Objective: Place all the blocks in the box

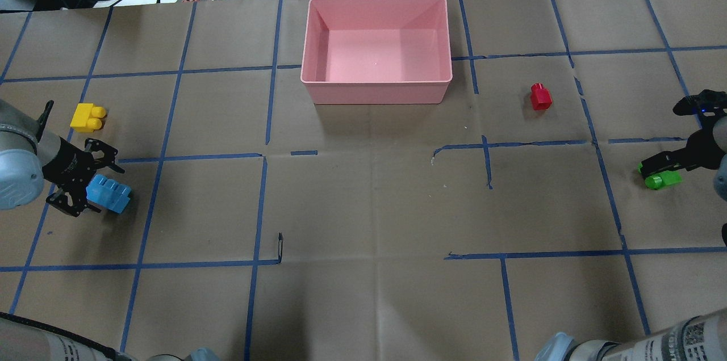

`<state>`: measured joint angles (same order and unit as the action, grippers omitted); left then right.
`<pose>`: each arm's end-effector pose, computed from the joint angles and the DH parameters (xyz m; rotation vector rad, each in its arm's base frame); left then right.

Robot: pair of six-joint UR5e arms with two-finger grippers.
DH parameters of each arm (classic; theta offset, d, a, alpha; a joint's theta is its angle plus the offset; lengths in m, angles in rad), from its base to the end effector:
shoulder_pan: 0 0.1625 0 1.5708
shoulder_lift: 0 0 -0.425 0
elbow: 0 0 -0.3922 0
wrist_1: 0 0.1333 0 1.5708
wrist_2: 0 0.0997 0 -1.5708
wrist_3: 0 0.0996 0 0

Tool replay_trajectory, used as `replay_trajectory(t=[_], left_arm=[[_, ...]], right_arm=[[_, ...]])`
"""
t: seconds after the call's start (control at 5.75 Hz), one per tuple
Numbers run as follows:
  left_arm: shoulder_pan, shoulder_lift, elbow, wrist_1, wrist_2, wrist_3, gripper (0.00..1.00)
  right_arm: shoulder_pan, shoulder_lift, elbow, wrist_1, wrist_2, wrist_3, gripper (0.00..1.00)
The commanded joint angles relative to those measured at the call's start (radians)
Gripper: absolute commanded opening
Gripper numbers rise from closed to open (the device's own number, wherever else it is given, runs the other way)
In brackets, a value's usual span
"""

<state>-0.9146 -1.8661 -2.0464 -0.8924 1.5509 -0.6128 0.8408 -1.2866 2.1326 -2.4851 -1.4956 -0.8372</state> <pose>0.1949 -0.4748 0.1875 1.8485 -2.5090 -0.1436 -0.2188 -0.4556 0.1846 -0.1718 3.1278 -0.1590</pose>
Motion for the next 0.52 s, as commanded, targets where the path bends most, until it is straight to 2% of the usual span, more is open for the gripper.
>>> replay_trajectory(t=[0.0, 0.17, 0.35], left_arm=[[0.002, -0.025, -0.027, 0.050, 0.000, 0.004, 0.99], [0.002, -0.042, -0.034, 0.094, 0.002, 0.008, 0.99], [0.002, -0.042, -0.035, 0.095, 0.002, 0.011, 0.97]], right_arm=[[0.001, 0.003, 0.018, -0.006, 0.000, -0.002, 0.99], [0.001, 0.003, 0.012, -0.008, -0.002, -0.005, 0.98], [0.001, 0.003, 0.006, -0.008, -0.005, -0.011, 0.90]])
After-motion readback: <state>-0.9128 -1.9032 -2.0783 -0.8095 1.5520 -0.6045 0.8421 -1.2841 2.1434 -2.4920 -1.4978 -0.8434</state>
